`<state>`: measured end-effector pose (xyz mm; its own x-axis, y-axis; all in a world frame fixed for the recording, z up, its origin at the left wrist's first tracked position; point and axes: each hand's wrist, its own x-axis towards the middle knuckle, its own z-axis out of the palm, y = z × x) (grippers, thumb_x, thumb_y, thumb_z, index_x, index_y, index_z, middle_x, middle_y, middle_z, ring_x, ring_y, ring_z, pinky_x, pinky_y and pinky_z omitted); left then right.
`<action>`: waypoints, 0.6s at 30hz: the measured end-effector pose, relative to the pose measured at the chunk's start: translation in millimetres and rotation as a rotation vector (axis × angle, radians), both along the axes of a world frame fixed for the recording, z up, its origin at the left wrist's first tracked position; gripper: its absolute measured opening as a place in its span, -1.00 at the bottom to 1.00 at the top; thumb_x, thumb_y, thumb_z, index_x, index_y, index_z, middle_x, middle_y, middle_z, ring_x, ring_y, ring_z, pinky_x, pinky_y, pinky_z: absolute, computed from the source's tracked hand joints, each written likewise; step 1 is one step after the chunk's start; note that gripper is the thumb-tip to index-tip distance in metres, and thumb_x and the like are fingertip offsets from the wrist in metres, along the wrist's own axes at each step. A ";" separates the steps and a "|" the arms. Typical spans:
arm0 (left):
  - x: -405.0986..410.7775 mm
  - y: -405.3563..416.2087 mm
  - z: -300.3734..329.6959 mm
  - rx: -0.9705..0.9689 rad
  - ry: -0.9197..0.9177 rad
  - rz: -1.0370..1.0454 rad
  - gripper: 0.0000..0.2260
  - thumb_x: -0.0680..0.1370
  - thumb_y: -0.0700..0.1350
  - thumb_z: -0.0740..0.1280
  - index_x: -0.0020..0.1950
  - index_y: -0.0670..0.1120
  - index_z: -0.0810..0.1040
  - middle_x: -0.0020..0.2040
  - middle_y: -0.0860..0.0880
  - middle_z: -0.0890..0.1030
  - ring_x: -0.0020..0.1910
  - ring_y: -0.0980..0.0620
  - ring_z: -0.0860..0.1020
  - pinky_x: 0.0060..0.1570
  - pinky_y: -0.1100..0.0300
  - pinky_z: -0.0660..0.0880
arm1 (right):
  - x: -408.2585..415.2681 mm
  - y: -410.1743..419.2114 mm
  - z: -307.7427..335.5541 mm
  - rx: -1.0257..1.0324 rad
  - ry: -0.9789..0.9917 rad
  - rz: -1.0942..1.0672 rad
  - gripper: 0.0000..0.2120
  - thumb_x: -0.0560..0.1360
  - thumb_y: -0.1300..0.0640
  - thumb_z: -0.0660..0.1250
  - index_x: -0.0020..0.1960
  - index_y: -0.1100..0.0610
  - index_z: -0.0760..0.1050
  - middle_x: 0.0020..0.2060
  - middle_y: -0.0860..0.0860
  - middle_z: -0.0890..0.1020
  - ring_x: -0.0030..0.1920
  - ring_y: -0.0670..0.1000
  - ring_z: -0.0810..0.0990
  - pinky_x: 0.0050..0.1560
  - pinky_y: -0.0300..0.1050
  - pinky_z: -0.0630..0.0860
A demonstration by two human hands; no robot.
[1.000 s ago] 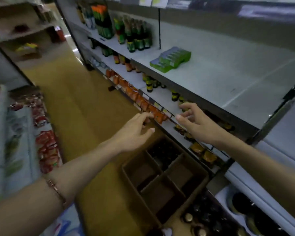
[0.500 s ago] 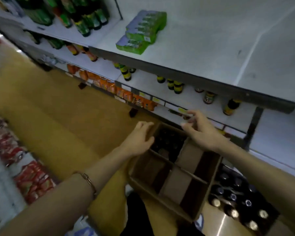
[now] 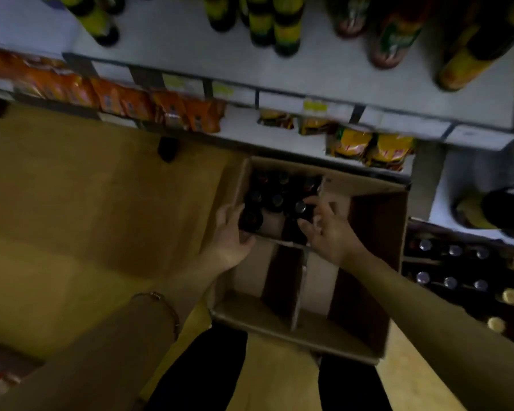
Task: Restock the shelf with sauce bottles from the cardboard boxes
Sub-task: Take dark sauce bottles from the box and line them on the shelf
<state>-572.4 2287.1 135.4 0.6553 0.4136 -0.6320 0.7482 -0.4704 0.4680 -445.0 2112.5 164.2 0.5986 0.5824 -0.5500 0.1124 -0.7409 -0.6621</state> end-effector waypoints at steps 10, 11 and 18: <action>16.2 24.6 -174.6 0.057 -0.010 -0.056 -0.23 0.53 0.00 0.37 0.58 -0.08 -0.03 0.57 -0.06 0.04 0.54 -0.05 0.06 0.51 0.01 0.06 | 9.7 19.2 -163.1 -0.202 -0.042 -0.047 -0.45 0.59 0.02 0.26 0.50 0.08 0.13 0.36 0.17 0.32 0.27 0.21 0.44 0.23 0.13 0.48; 16.3 26.2 -186.0 0.069 -0.008 -0.046 -0.24 0.53 -0.02 0.37 0.57 -0.09 -0.03 0.57 -0.07 0.07 0.53 -0.06 0.08 0.51 0.03 0.06 | 10.8 21.0 -175.5 -0.196 -0.040 -0.061 -0.43 0.58 0.03 0.28 0.50 0.11 0.13 0.38 0.18 0.31 0.30 0.22 0.42 0.28 0.14 0.45; 29.2 29.4 -236.5 -0.057 -0.093 0.029 -0.64 0.52 -0.18 0.40 0.30 -0.04 0.46 0.25 -0.01 0.51 0.24 0.04 0.46 0.06 0.44 0.26 | 24.9 37.6 -237.8 -0.091 -0.012 -0.248 -0.40 0.55 0.16 0.36 0.50 0.18 0.19 0.39 0.17 0.41 0.35 0.18 0.45 0.32 -0.01 0.44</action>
<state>-543.2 2316.5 -101.1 0.7005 0.3978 -0.5926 0.7132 -0.4198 0.5613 -420.1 2150.1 -73.6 0.7236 0.3655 -0.5855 -0.0729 -0.8031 -0.5914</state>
